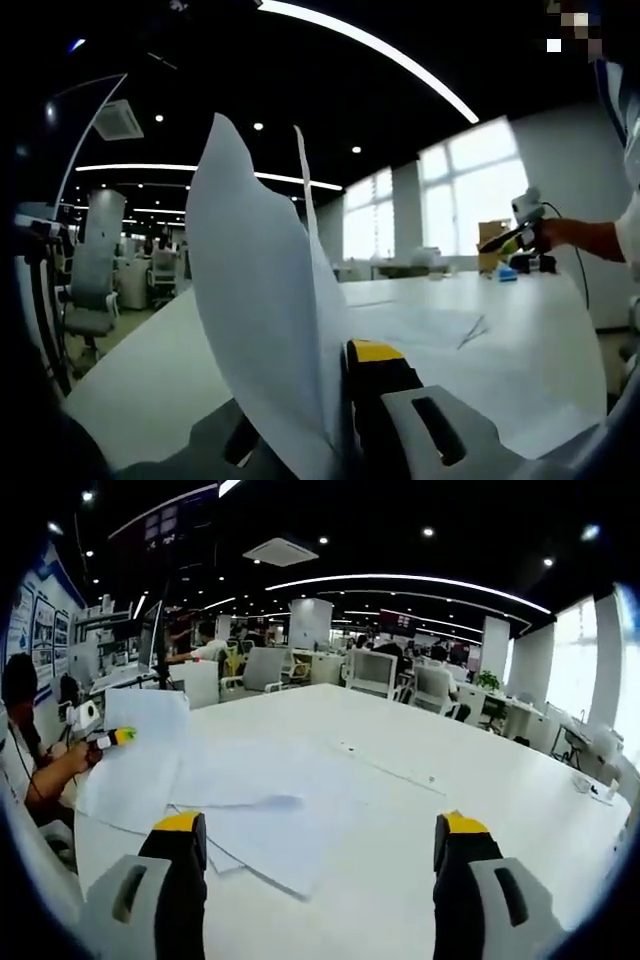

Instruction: Organize the stack of printing papers by aligning and flattening the scattered papers on the table

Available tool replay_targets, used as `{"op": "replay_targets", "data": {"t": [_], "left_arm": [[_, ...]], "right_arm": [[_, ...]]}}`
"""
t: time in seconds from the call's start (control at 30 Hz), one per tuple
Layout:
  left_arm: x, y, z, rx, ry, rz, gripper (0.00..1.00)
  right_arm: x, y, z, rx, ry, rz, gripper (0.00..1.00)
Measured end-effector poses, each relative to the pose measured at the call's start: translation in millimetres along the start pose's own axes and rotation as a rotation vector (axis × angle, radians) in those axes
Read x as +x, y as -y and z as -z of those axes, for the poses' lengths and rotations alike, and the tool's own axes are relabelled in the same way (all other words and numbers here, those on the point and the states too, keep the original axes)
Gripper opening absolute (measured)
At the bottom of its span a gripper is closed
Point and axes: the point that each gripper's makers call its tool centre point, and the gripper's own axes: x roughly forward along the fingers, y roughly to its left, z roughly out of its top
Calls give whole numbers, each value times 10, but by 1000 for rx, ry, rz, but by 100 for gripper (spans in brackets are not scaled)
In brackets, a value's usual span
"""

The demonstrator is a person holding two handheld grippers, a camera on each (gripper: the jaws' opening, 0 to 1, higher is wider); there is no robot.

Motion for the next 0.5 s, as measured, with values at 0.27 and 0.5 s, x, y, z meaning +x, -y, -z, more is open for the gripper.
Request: {"op": "replay_targets", "data": {"t": [0.27,0.5], "left_arm": [[-7,-14,-24,-5,12,-6,8],[-3,-6,-19,-1,10,-3,8]], "right_arm": [[26,-51,-4,2,-11,-23,89],[69,-32,21,-3,-25,-12,90]]}}
